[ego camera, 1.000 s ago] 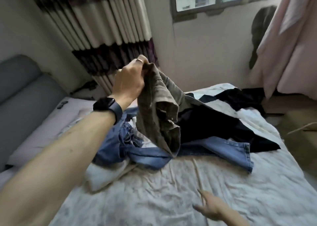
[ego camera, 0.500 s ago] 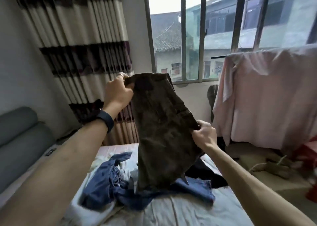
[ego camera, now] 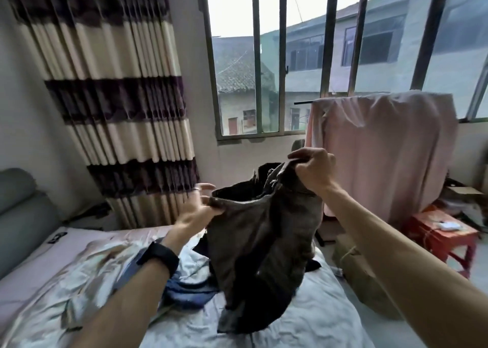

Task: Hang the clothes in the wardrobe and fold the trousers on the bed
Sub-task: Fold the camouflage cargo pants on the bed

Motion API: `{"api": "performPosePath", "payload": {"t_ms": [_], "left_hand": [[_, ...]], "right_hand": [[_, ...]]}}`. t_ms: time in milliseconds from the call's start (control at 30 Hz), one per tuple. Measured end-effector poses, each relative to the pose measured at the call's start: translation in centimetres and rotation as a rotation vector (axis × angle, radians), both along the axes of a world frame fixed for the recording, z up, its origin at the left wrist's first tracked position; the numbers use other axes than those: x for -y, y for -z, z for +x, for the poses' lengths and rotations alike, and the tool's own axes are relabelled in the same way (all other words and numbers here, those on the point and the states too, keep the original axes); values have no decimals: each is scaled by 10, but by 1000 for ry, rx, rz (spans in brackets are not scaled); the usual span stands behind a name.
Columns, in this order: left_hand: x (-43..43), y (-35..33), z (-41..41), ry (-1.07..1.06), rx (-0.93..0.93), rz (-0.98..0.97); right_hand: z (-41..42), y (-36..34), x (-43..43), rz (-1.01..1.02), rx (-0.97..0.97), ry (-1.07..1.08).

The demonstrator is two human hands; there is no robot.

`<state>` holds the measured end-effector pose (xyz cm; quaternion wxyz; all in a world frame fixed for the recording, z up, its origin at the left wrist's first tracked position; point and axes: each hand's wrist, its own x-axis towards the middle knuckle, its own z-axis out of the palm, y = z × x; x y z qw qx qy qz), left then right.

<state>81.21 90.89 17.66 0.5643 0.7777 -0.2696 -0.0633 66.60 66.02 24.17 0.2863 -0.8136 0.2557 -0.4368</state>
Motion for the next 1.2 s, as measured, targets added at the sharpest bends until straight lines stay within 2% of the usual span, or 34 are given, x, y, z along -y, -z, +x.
{"api": "performPosePath", "payload": {"t_ms": [133,233,433,567,600,700,733,800,867,967,1033,1100,1200], "left_hand": [[3,-15,-39,-5,106,30],[-3,-9,-71,17,161,184],[21,64,-182,181,23,240],[40,118,-218,-215,154,580],[37,129,-227,-268,116,610],[19,142,-229,-222,-146,460],[16,141,-229,-198,-170,413],[15,135,-231,-192,-133,312],[17,123,-234,-232,-77,199],[16,108,-236,-245,122,230],[15,102,-243,-172,197,281],[12,104,-254,-93,227,291],[5,113,-274,175,148,338]], "right_hand": [[-20,-14,-12,-18,-25,-3],[-47,-6,-13,8,-20,-27],[-100,19,-11,86,-108,-29],[-130,43,-6,106,-163,-21],[-145,51,-3,114,-202,-4],[-177,73,6,87,-242,29],[-186,79,11,55,-251,47],[-200,96,24,-24,-301,108],[-213,120,38,0,-444,210],[-228,155,49,84,-618,324],[-232,171,49,127,-674,357],[-235,182,43,252,-699,342],[-239,196,32,484,-613,213]]}}
